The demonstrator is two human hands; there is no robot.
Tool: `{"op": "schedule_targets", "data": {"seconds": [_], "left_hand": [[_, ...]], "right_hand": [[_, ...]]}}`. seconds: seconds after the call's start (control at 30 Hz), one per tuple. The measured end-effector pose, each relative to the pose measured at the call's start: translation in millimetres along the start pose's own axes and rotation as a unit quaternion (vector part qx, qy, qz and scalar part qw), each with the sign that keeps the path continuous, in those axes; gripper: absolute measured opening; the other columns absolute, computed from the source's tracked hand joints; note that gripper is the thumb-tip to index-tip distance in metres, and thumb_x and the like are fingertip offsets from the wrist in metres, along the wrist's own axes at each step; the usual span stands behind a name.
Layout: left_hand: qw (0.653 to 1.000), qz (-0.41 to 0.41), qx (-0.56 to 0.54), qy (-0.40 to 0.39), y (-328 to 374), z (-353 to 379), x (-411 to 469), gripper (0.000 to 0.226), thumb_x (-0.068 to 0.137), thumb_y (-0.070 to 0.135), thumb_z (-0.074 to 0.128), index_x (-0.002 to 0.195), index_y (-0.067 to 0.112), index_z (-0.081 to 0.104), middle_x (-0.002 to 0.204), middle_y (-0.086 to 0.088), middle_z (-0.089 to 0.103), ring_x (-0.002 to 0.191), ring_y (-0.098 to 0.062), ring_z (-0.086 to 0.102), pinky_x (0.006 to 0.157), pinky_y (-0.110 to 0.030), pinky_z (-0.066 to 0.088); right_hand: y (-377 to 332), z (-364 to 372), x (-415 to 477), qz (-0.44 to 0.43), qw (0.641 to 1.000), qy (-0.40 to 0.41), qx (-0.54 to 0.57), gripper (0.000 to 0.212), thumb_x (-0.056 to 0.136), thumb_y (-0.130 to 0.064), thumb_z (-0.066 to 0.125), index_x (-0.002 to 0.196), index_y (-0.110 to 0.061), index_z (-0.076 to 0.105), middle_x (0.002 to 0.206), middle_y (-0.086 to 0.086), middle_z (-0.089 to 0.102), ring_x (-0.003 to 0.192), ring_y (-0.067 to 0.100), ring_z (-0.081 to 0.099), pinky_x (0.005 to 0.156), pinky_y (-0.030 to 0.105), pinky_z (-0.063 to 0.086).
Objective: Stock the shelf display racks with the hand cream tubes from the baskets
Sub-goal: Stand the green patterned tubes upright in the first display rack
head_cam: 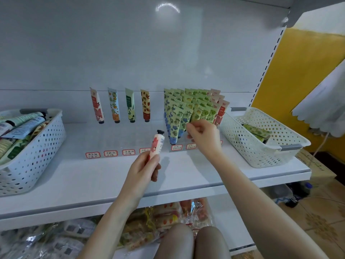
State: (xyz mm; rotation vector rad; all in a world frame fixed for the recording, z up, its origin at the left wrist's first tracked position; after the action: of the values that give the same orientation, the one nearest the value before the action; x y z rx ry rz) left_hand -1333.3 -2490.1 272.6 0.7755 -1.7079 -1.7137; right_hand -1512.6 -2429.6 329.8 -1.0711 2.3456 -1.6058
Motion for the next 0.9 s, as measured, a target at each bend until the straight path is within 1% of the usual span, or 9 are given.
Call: {"op": "schedule_targets", "data": {"seconds": [0.07, 0.2, 0.33, 0.43, 0.5, 0.57, 0.63, 0.77, 0.9], "left_hand": [[0.998, 0.038, 0.055, -0.009, 7, 5, -1, 0.003, 0.093, 0.027, 0.052, 0.09, 0.029, 0.053, 0.081, 0.001, 0.054, 0.071, -0.01, 0.049, 0.067, -0.02, 0.043], [0.976, 0.121, 0.181, 0.001, 20, 17, -3, 0.017, 0.087, 0.029, 0.062, 0.102, 0.03, 0.053, 0.089, 0.017, 0.057, 0.08, -0.001, 0.054, 0.063, -0.008, 0.041], [0.967, 0.131, 0.216, -0.025, 18, 27, -5, 0.027, 0.083, 0.034, 0.065, 0.107, 0.03, 0.054, 0.093, 0.018, 0.057, 0.084, -0.001, 0.056, 0.066, -0.01, 0.042], [0.977, 0.114, 0.182, 0.0, 19, 21, -6, 0.027, 0.084, 0.037, 0.062, 0.109, 0.027, 0.056, 0.092, 0.012, 0.059, 0.083, -0.004, 0.056, 0.061, -0.011, 0.045], [0.99, 0.077, 0.11, 0.042, 17, 11, -5, 0.023, 0.086, 0.029, 0.062, 0.107, 0.023, 0.056, 0.09, 0.01, 0.06, 0.082, -0.004, 0.057, 0.061, -0.011, 0.048], [0.997, 0.036, 0.023, 0.065, 11, 4, -4, 0.019, 0.086, 0.021, 0.063, 0.105, 0.019, 0.058, 0.095, 0.003, 0.063, 0.087, -0.007, 0.06, 0.069, -0.019, 0.052], [0.997, 0.022, -0.023, 0.073, 11, 2, -3, 0.012, 0.086, 0.014, 0.063, 0.097, 0.019, 0.061, 0.097, -0.001, 0.065, 0.091, -0.012, 0.062, 0.073, -0.026, 0.054], [0.993, 0.067, -0.015, 0.098, 23, 2, 1, 0.016, 0.086, 0.01, 0.062, 0.082, 0.026, 0.063, 0.092, 0.002, 0.065, 0.089, -0.012, 0.061, 0.074, -0.025, 0.053], [0.983, 0.144, 0.057, 0.094, 42, 8, 5, 0.017, 0.088, 0.01, 0.06, 0.082, 0.026, 0.062, 0.086, 0.011, 0.062, 0.085, -0.008, 0.059, 0.072, -0.021, 0.051]], "right_hand": [[-8, -4, -11, 0.01, 0.997, -0.059, 0.055, 0.02, 0.092, -0.026, 0.057, 0.092, -0.006, 0.063, 0.074, 0.005, 0.067, 0.064, 0.014, 0.066, 0.068, 0.033, 0.056], [-12, 0, -34, 0.068, 0.973, -0.19, 0.109, 0.03, 0.088, -0.038, 0.059, 0.09, -0.008, 0.063, 0.076, 0.005, 0.068, 0.064, 0.012, 0.066, 0.062, 0.026, 0.055], [-1, -6, -44, 0.099, 0.961, -0.194, 0.171, 0.014, 0.088, -0.022, 0.062, 0.082, -0.009, 0.066, 0.072, 0.004, 0.067, 0.06, 0.01, 0.065, 0.058, 0.018, 0.053], [10, -15, -48, 0.131, 0.949, -0.181, 0.222, 0.011, 0.088, -0.016, 0.062, 0.084, -0.007, 0.066, 0.074, 0.007, 0.069, 0.062, 0.013, 0.066, 0.061, 0.018, 0.054], [16, -22, -51, 0.154, 0.935, -0.161, 0.277, 0.01, 0.089, -0.012, 0.059, 0.086, -0.004, 0.064, 0.076, 0.009, 0.068, 0.064, 0.014, 0.067, 0.06, 0.018, 0.055], [21, -28, -54, 0.173, 0.917, -0.144, 0.329, 0.009, 0.09, -0.007, 0.056, 0.085, -0.003, 0.062, 0.076, 0.01, 0.068, 0.064, 0.015, 0.068, 0.06, 0.018, 0.056], [24, -32, -59, 0.181, 0.904, -0.144, 0.36, 0.01, 0.09, -0.003, 0.054, 0.084, -0.002, 0.061, 0.075, 0.01, 0.068, 0.065, 0.015, 0.069, 0.061, 0.019, 0.056], [33, -33, -67, 0.186, 0.906, -0.17, 0.34, 0.009, 0.086, 0.004, 0.056, 0.089, -0.002, 0.062, 0.081, 0.012, 0.068, 0.07, 0.02, 0.07, 0.064, 0.023, 0.058], [38, -32, -74, 0.154, 0.94, -0.221, 0.208, 0.016, 0.078, 0.002, 0.067, 0.089, -0.009, 0.065, 0.076, 0.005, 0.071, 0.072, 0.017, 0.068, 0.075, 0.029, 0.057]]}}
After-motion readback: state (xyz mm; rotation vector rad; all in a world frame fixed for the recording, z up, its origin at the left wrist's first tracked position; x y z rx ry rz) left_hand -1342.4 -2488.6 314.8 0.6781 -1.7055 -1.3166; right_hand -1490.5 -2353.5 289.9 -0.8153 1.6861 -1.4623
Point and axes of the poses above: each hand's wrist, its own x-axis towards the middle knuckle, its own z-axis out of the palm, y = z × x, the point moved 6 cm from there along x, towards the middle knuckle
